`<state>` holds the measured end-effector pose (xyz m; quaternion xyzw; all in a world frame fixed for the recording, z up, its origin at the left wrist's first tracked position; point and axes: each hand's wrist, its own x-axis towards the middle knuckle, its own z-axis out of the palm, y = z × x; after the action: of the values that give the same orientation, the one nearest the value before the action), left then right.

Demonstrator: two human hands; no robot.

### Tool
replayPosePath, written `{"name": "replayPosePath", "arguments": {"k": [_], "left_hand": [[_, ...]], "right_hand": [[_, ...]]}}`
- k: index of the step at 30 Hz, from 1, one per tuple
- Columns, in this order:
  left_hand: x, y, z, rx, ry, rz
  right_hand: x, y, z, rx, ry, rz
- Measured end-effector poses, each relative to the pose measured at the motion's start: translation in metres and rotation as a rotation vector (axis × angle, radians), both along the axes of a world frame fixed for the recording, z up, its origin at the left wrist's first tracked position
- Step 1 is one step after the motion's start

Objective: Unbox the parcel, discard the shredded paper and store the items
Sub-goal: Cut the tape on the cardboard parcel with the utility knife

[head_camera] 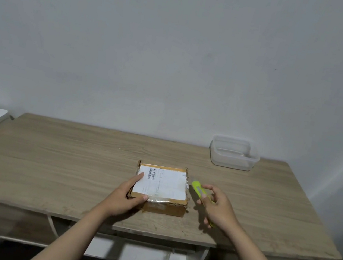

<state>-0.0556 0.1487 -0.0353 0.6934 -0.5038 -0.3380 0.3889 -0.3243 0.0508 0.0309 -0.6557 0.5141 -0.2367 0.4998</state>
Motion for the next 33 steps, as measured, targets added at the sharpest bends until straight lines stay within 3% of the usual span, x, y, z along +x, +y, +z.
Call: {"name": "replayPosePath", "arguments": {"k": [7,12,25,33], "left_hand": [[0.001,0.001,-0.006,-0.009,0.037,0.026],[0.002,0.002,-0.011,-0.023,0.044,0.038],[-0.002,0.003,-0.010,-0.059,0.076,0.058],[-0.005,0.003,-0.008,-0.075,0.052,0.084]], "right_hand": [[0.013,-0.002,0.002,-0.220,0.226,0.030],[0.021,-0.001,0.003,-0.269,0.310,0.035],[0.041,0.003,0.021,-0.276,0.557,0.142],[0.036,-0.003,0.044,-0.122,0.568,0.234]]}}
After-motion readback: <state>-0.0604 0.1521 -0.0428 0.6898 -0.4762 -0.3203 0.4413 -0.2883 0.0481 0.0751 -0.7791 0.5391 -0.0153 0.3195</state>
